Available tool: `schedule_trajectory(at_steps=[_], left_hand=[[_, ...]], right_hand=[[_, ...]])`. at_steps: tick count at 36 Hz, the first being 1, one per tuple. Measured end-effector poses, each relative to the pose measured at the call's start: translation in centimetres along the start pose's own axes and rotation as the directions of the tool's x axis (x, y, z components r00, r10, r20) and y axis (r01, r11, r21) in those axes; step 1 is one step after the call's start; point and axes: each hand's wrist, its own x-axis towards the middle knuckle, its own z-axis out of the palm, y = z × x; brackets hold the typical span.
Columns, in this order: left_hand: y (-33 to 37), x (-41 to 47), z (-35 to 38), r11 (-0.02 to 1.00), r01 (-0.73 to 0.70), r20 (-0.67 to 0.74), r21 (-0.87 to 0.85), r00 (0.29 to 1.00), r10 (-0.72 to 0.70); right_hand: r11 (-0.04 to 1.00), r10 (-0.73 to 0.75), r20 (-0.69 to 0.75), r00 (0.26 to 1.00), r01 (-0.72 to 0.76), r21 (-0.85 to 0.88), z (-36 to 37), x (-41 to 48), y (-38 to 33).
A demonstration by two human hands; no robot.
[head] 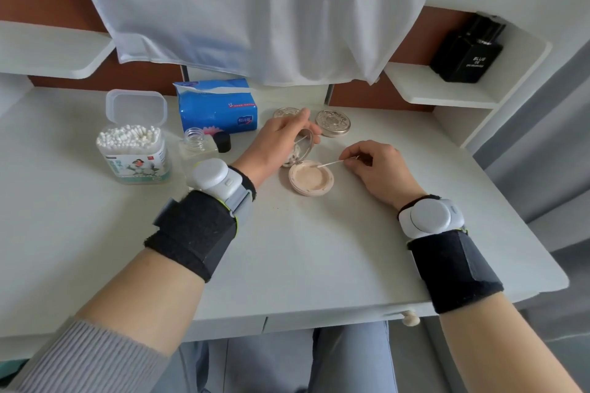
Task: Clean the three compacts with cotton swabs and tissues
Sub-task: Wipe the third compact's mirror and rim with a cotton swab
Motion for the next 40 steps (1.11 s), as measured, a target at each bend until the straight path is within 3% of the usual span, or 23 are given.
schedule_trajectory(at_steps=[12,18,24,28,33,38,40], left_hand=[[0.01,-0.16,0.32,0.996,-0.018,0.028,-0.092,0.999,0.021],[0.25,-0.35,0.36,0.997,-0.022,0.030,-0.081,0.999,0.024],[0.30,-0.45,0.30,0.994,-0.014,0.021,-0.105,1.000,0.016],[0.33,-0.48,0.35,0.993,-0.030,0.019,-0.110,0.999,0.032],[0.24,-0.41,0.29,0.991,-0.017,0.018,-0.135,1.000,0.020],[0.18,-0.34,0.39,0.988,-0.015,0.024,-0.151,1.000,0.019],[0.10,-0.30,0.34,0.990,-0.028,0.020,-0.138,0.999,0.031]], right_hand=[[1.000,0.024,-0.073,0.997,-0.023,0.013,0.40,0.28,-0.01],[0.999,0.014,0.035,0.999,-0.015,0.044,0.00,-0.14,-0.28],[1.000,0.015,-0.042,0.999,-0.015,0.003,0.23,0.07,-0.06],[1.000,0.003,0.040,0.999,-0.003,0.021,0.22,-0.19,-0.38],[0.999,0.025,-0.049,0.998,-0.023,0.035,0.32,0.03,-0.09],[1.000,0.003,0.030,1.000,-0.003,0.021,0.37,-0.29,-0.36],[1.000,0.019,-0.016,1.000,-0.019,0.016,0.38,-0.14,-0.26]])
